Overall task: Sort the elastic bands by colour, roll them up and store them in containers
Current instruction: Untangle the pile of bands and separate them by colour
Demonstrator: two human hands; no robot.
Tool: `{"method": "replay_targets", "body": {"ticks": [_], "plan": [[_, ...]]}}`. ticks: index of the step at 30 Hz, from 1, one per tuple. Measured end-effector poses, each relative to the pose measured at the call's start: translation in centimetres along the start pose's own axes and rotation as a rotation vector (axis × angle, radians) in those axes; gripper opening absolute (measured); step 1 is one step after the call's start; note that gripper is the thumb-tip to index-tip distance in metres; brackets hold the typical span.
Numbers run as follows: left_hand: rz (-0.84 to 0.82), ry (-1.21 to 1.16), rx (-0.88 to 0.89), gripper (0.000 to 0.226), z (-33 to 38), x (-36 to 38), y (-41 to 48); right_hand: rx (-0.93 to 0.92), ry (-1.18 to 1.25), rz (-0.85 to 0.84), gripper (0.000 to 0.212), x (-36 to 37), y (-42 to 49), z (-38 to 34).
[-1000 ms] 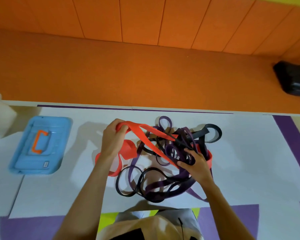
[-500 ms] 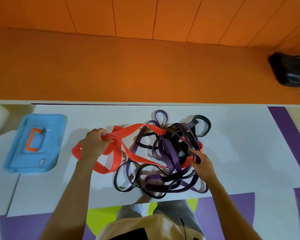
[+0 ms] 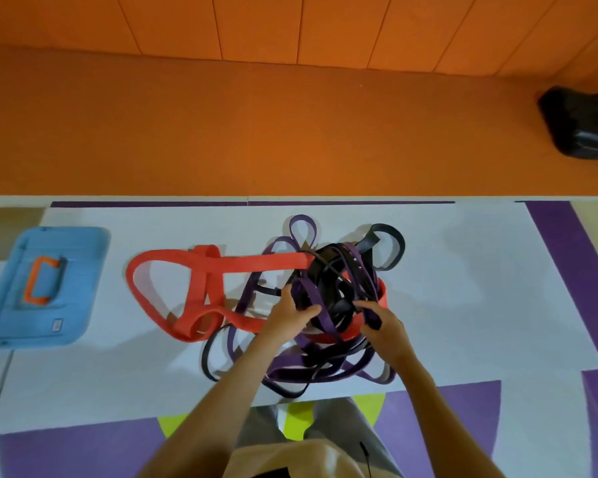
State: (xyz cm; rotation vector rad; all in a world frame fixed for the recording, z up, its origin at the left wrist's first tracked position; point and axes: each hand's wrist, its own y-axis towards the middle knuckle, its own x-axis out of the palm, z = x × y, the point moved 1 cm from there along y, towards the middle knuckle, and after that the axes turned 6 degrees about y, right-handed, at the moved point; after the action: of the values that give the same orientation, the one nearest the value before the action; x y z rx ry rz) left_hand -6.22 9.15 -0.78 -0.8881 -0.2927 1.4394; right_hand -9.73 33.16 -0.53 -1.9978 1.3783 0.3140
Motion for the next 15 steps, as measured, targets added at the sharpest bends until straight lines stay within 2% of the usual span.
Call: {"method": "replay_targets", "body": {"ticks": [2,5,7,9,13,15], "plan": [[0.063,-0.182,-0.064,0.128,0.7,2.2,0.7,-0.014,0.058,-0.013,0.050,-0.6,0.1,0.1],[0.298,-0.203,-0.156,0.140,0.8,3.7,1.6,-0.088,0.113,-0.089,0.053,-1.5,0.7,0.1],[0.388,-0.111,-0.262,0.131,0.4,4.1,1.9,-0.122,0.164,-0.131,0.053,-2.0,1.3,0.1],[0.412,-0.107,-0.308,0.118,-0.2,4.4,1.9,-0.110,0.254,-0.157,0.054,-2.4,2.1,0.3],[0.527,-0.407,-0.241,0.101,-1.0,4.9,0.8,-0.085,0.386,-0.232,0.054,-2.5,3.5,1.0],[0.513,-0.550,-0.201,0.099,-1.3,5.0,0.0,-0.069,0.446,-0.256,0.054,-2.6,4.2,1.2]]}}
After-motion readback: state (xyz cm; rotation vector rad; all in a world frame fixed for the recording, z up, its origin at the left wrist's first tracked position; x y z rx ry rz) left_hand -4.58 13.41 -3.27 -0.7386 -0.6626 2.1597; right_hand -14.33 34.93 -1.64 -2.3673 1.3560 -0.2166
